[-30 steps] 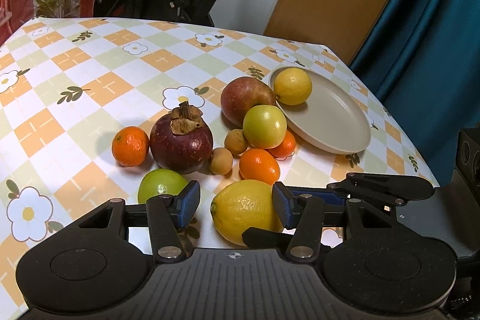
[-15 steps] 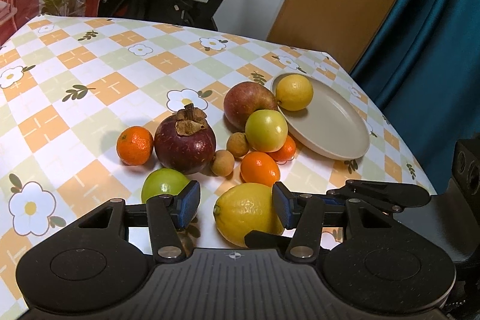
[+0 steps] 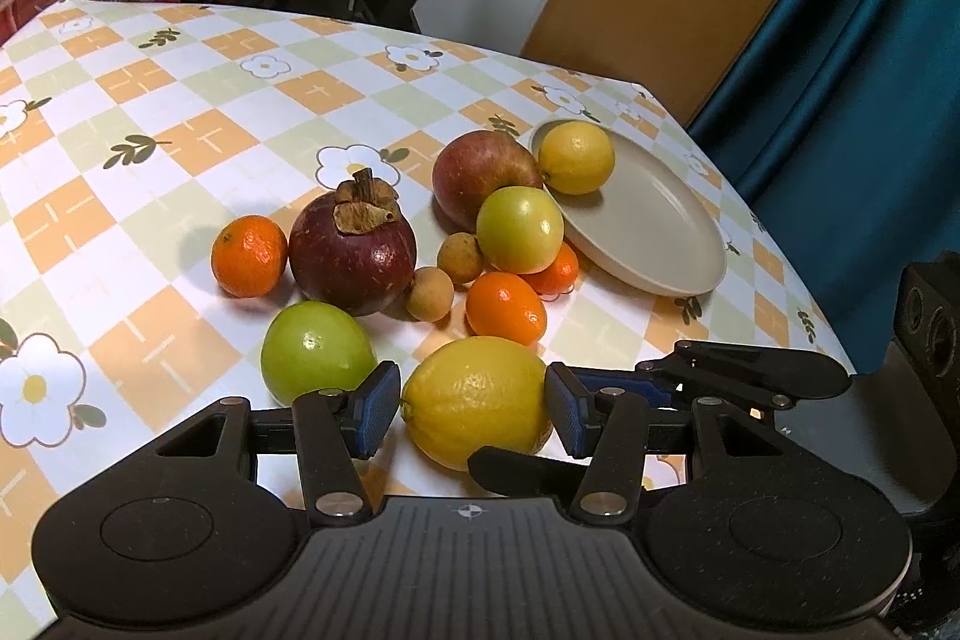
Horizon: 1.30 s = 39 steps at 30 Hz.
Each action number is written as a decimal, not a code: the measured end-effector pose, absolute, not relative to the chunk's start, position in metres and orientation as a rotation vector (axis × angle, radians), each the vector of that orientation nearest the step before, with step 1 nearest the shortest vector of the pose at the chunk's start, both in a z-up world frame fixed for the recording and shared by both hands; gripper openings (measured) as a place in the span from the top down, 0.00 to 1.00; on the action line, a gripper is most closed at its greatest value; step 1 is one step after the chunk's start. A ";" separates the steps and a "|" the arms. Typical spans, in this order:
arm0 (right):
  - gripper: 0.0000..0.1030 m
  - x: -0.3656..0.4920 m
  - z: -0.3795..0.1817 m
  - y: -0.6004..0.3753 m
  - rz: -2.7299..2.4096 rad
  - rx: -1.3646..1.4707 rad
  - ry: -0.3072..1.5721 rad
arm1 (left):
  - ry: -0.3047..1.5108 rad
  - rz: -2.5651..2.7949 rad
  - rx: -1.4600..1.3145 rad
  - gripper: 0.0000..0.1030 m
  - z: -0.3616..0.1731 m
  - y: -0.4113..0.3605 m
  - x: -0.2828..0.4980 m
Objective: Organize fruits
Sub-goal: 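Grasp the second yellow lemon with the left tool, then carry the second lemon onto the plate beside the first lemon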
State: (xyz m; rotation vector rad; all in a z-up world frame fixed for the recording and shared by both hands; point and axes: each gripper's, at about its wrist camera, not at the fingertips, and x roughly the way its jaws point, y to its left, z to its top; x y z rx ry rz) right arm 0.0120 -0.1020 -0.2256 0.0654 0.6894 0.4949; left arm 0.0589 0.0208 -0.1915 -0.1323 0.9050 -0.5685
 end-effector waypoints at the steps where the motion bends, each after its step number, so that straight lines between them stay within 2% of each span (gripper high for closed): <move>1: 0.45 0.012 -0.226 -0.102 0.493 0.064 0.691 | 0.906 -0.571 -0.134 0.46 -0.192 0.021 0.059; 8: 0.40 0.019 -0.234 -0.102 0.495 0.101 0.716 | 0.907 -0.582 -0.132 0.46 -0.193 0.017 0.060; 21: 0.41 0.018 -0.233 -0.113 0.474 0.142 0.735 | 0.907 -0.629 -0.101 0.46 -0.190 0.002 0.062; 39: 0.41 0.015 -0.209 -0.189 0.278 0.213 0.646 | 0.855 -0.788 0.006 0.45 -0.163 -0.091 0.094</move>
